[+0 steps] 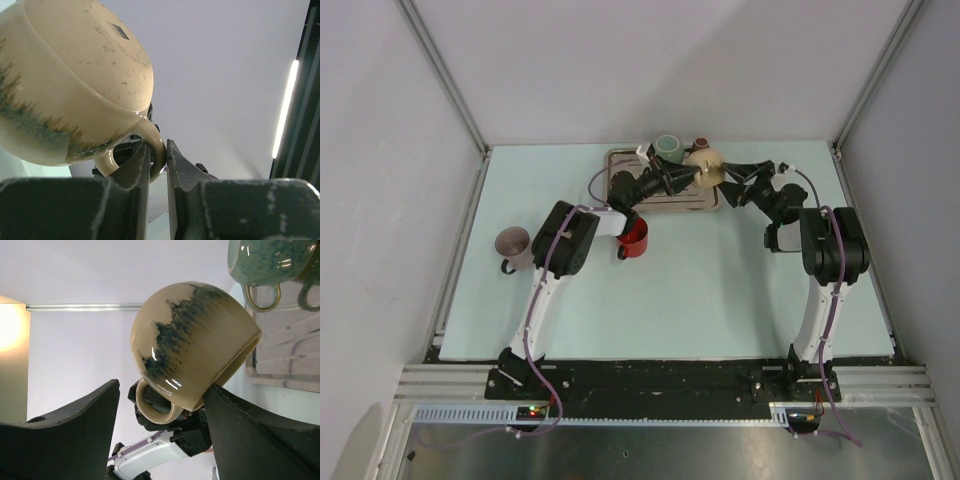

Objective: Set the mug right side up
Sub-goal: Turn over the cup on the tray.

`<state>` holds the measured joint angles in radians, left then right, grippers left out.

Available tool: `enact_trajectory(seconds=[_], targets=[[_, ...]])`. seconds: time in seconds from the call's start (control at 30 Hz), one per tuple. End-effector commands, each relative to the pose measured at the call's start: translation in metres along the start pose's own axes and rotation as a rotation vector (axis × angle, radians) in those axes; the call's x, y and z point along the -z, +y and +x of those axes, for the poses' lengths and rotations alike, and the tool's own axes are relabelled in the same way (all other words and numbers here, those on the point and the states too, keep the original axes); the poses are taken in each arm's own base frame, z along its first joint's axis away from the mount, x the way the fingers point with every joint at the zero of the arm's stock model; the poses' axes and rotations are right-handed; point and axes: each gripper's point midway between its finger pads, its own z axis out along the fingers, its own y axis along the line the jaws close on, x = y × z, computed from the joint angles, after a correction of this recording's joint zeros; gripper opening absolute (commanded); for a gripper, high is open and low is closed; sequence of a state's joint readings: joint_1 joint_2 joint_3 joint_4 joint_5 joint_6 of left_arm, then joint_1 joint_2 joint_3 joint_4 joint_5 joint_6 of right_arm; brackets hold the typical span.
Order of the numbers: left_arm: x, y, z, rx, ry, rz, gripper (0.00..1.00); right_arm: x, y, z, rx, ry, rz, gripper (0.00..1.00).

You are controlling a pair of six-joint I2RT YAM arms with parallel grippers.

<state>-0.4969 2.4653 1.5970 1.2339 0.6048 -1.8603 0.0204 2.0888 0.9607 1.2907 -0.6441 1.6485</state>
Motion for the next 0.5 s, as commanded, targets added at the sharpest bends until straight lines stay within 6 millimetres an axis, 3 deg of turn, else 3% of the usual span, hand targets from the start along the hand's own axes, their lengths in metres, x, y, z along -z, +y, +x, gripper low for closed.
enact_trajectory(seconds=[0.0,0.2,0.37,0.47], targets=[[-0.0063,-0.0575,0.0251,-0.134,0.074,0.199,0.0,-0.0037,0.0709,0.0228,0.145,0.063,-0.24,0.7],[-0.0065,-0.0557,0.0247,-0.13,0.074,0.199,0.0,-0.0039,0.0731,0.0236,0.131,0.067,-0.242,0.55],[-0.0063,-0.0542,0.0251,-0.126,0.076,0.198,0.0,-0.0032,0.0753,0.0217,0.132,0.063,-0.246,0.32],[-0.0062,-0.0526,0.0252,-0.123,0.076,0.196,0.0,-0.002,0.0798,0.0188,0.142,0.059,-0.254,0.24]])
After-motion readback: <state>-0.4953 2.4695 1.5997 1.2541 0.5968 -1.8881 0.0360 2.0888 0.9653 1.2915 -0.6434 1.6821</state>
